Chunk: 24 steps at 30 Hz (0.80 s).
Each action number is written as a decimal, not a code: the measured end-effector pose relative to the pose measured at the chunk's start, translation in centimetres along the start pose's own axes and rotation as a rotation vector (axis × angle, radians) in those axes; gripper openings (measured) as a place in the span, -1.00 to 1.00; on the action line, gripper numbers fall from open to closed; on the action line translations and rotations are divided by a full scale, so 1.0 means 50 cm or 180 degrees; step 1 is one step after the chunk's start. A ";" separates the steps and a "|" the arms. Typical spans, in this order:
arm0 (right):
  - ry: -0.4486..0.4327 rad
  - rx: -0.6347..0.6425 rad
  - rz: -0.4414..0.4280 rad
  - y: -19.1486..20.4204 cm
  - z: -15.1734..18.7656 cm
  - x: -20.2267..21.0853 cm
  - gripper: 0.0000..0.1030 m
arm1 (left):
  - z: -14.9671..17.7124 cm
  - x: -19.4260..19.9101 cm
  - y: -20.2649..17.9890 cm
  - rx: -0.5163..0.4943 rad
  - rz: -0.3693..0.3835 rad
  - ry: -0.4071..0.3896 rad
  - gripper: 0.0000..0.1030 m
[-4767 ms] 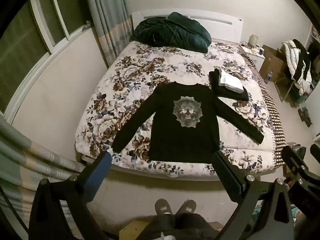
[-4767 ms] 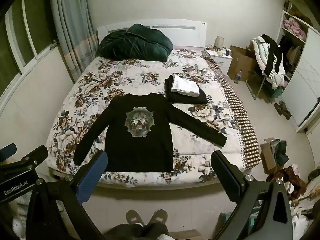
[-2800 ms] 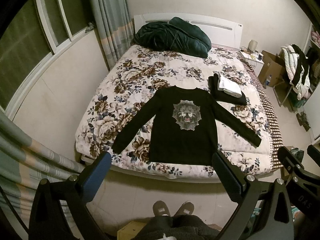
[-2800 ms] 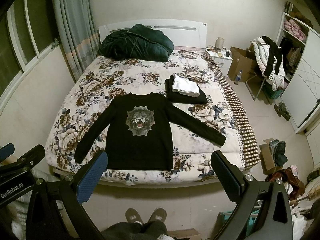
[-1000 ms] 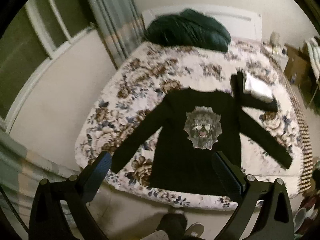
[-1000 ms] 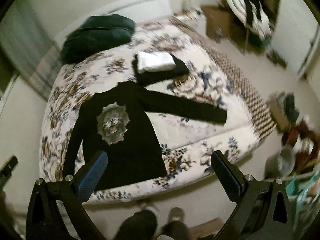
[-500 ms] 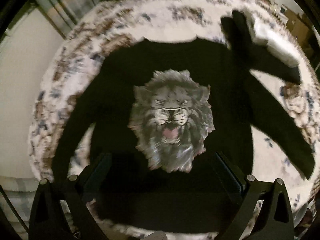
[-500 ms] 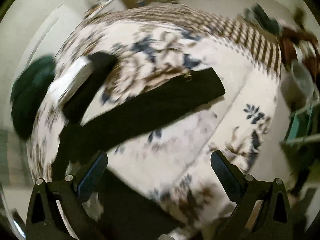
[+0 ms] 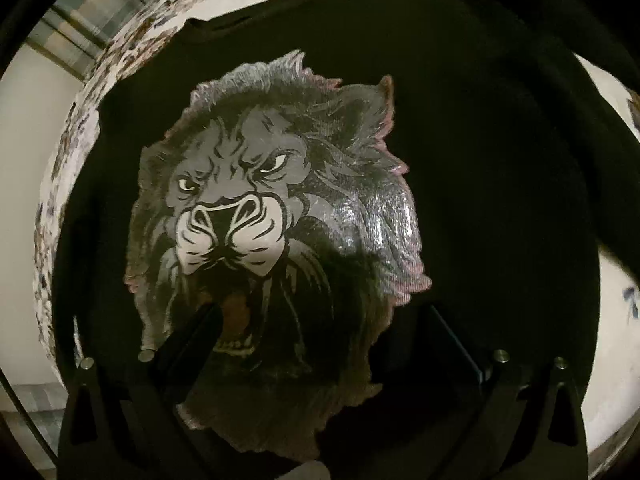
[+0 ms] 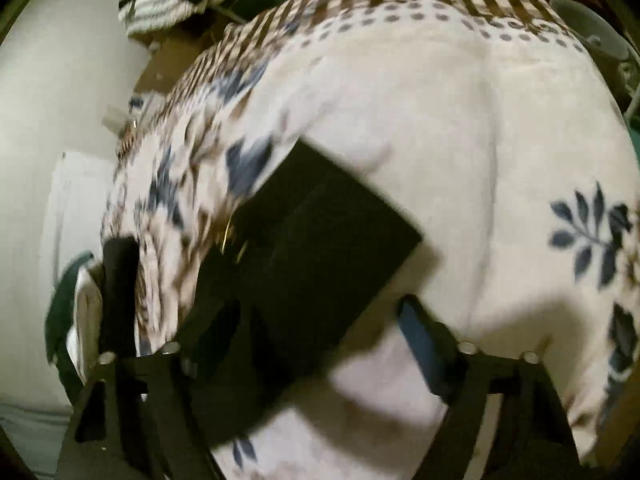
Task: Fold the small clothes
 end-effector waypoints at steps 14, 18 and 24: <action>-0.0017 -0.0194 -0.0282 0.061 -0.074 -0.038 -0.74 | -0.003 -0.028 -0.018 0.0359 0.0219 0.0094 1.00; -0.0118 0.0166 -0.0288 0.131 -0.078 0.028 -0.75 | -0.008 -0.022 -0.005 0.0434 0.0332 0.0107 1.00; -0.0120 0.1071 -0.0512 0.384 0.003 0.123 -0.76 | 0.020 0.021 0.093 0.0763 0.0367 -0.0035 1.00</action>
Point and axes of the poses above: each gripper's, at about its wrist camera, not at the fingertips, and x roughly against the way its jaws point, y to its left, z to its underside, the point moved 7 cm from there along -x, roughly the way its jaws point, and after that the axes turned 2 degrees about -y, right-handed, at the moved point
